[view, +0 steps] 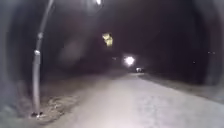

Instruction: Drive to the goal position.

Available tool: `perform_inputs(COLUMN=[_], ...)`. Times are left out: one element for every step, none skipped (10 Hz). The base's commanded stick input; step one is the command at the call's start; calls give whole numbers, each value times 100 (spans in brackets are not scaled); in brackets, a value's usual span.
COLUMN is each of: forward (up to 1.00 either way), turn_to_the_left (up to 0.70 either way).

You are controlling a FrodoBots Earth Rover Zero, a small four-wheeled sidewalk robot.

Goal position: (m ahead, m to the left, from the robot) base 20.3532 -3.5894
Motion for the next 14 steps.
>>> perform_inputs(forward=[100,100,100,100,100,100,100,100,100,100,100,100,100,100], turn_to_the_left=[0,0,0,0,0,0,0,0,0,0,0,0,0,0])
